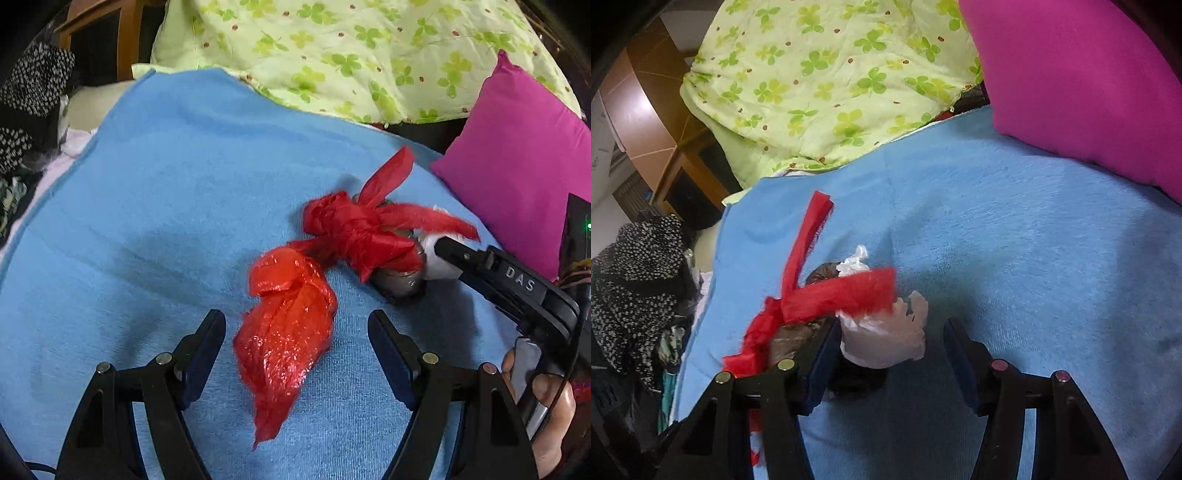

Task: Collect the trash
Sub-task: 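Grasp the red plastic bag with the left gripper while the right gripper grasps the white tissue ball, then hold the white tissue ball above the wastebasket with the right gripper while the left gripper holds the red bag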

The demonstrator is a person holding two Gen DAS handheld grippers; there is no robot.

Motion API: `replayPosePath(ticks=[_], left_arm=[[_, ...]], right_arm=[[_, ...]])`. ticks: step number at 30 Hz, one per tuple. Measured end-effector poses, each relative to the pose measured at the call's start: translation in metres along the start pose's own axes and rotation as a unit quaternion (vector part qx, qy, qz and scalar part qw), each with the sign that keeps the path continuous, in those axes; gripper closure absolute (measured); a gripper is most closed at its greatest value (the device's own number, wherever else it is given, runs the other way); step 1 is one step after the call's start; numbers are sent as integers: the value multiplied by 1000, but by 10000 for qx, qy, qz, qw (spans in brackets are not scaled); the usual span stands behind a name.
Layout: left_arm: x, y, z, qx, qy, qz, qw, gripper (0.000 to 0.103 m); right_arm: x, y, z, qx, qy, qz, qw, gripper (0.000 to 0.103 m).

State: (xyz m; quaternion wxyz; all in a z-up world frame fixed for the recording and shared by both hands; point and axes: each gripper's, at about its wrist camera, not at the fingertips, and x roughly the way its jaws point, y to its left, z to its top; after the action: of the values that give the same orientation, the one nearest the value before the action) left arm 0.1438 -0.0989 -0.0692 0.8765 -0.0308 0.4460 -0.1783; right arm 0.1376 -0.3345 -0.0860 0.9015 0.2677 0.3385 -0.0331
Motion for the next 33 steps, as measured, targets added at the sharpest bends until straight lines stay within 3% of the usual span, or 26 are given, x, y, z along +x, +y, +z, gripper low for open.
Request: replayPosePath(ticks=[2,4,6,11,20,33], left_arm=[[3,2,0,-62,55,-104,9999,29],[5,3,1,-77,97,-171,9998,43],[6,5,2,-104,111,-213,9997,57],[1,7,1,-172,12,-238,9996,60],[-43,1,-4,110,-631,-26,9979,60],[-90,-57,-24,1137,-1170,475,9855,60]], right_arm=[[4,0,2,19,19,35,10000,45],[4,-1,4,145,60,86,9998,62],[0,-3,5,260,53,161,9995,64],[-13,-8,4,385,157,320,9986,67],[-73,-8,-2,351,87,636,9973,67],[-155,-17,-7,216,-758,796,9937,67]])
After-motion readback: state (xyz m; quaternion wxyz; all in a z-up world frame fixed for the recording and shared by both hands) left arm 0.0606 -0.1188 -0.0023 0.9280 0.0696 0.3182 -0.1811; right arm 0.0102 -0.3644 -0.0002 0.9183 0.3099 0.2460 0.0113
